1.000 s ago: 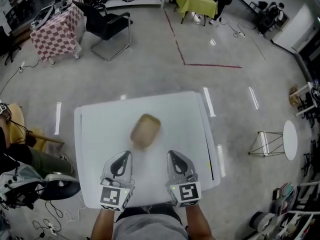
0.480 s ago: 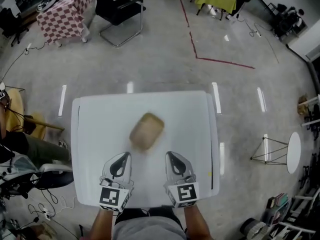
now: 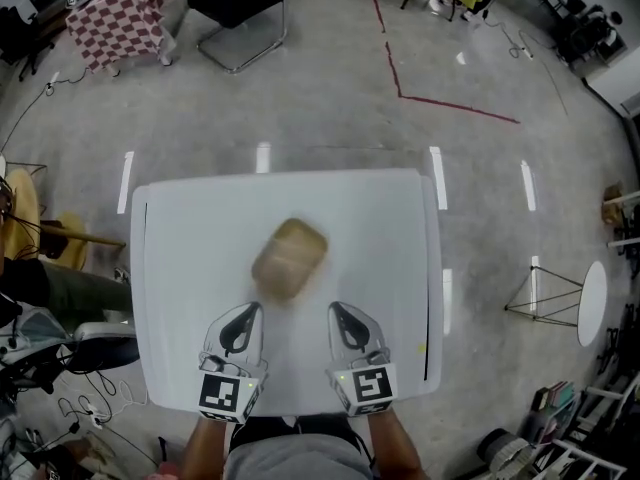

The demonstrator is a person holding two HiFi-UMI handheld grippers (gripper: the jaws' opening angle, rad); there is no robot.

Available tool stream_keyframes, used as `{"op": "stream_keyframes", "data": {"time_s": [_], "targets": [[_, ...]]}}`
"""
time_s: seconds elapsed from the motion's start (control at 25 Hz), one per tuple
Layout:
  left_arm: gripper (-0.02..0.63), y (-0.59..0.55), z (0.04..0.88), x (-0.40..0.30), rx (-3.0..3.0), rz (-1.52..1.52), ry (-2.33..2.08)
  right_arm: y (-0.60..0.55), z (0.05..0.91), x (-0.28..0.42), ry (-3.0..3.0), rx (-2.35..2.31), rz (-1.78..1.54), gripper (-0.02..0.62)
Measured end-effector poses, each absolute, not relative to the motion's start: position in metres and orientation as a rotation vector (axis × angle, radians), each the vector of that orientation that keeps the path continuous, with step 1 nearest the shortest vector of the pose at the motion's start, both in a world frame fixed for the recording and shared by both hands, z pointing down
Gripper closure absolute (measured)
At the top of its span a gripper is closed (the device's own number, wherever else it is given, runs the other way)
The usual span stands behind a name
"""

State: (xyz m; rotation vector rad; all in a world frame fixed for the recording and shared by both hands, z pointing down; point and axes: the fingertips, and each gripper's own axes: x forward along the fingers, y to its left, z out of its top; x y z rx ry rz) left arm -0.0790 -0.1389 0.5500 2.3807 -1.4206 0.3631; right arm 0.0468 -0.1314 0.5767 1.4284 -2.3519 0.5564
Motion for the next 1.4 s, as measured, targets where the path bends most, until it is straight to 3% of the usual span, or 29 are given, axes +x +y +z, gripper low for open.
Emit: {"op": "stream_keyframes", "data": {"time_s": [0.88, 0.96, 1.2, 1.4], "targets": [[0.594, -0.143, 0.592, -0.074, 2.311, 0.411, -1.419, -0.145, 0.643, 0.051, -2.298, 1.37, 0.781, 0.589], [0.594, -0.145, 0.592, -0.074, 2.304, 0.413, -1.42, -0.147, 0.649, 0.05, -2.297, 1.358, 0.838, 0.516], [0.594, -0.148, 0.598, -0.071, 2.291, 0.413, -1.422, -0.152, 0.665, 0.051, -2.299, 1.379, 1.038, 0.376], [0.594, -0.152, 0.605, -0.072, 2.292, 0.418, -1.419, -0.155, 0.677, 0.044, -2.302, 1.333, 1.135, 0.349]]}}
